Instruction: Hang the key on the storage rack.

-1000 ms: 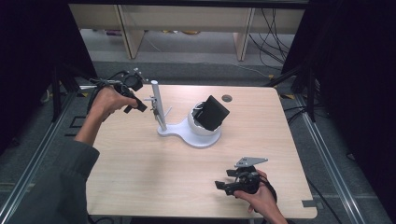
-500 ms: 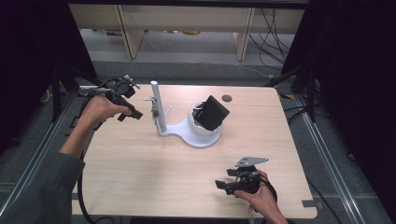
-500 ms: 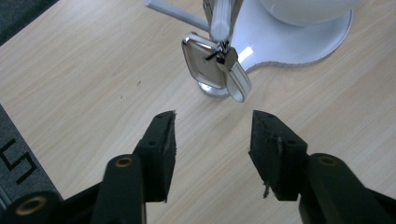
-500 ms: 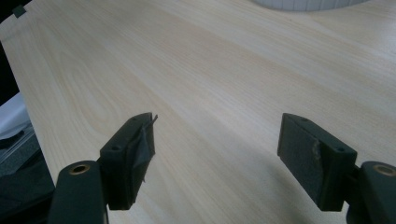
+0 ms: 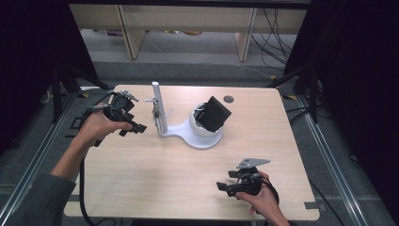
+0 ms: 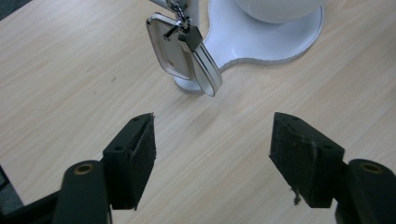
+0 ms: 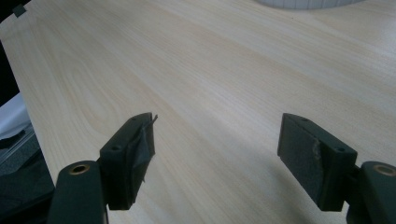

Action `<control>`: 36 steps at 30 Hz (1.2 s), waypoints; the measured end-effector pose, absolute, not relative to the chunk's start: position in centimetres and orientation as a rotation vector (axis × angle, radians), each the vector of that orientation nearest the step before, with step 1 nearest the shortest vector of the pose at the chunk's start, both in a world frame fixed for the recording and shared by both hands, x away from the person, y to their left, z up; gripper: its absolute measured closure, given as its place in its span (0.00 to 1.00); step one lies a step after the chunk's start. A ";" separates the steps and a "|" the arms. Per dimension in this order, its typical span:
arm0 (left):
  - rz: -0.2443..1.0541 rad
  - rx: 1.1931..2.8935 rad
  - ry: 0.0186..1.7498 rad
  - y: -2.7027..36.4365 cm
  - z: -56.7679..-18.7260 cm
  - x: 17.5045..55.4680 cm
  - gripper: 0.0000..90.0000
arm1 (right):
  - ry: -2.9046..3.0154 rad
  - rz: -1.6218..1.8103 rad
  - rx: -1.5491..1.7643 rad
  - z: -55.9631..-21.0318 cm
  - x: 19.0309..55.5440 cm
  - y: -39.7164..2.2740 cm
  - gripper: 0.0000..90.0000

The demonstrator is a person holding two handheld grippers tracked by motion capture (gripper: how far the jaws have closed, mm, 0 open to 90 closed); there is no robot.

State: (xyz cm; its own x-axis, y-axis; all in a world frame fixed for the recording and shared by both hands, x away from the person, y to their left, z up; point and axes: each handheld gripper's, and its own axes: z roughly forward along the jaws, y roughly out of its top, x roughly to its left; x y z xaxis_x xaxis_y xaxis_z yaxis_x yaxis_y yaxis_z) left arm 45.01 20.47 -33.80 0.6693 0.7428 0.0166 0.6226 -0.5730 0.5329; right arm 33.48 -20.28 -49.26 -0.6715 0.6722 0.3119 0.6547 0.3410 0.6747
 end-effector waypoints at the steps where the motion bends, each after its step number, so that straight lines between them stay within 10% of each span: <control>1: 0.326 2.395 1.043 20.5 -34.0 44.8 0.33 | 2.555 1.272 1.245 -49.3 33.6 -20.3 0.32; 36: 0.230 2.270 0.997 20.1 -39.6 38.7 0.26 | 2.543 1.262 1.246 -49.4 33.8 -20.2 0.32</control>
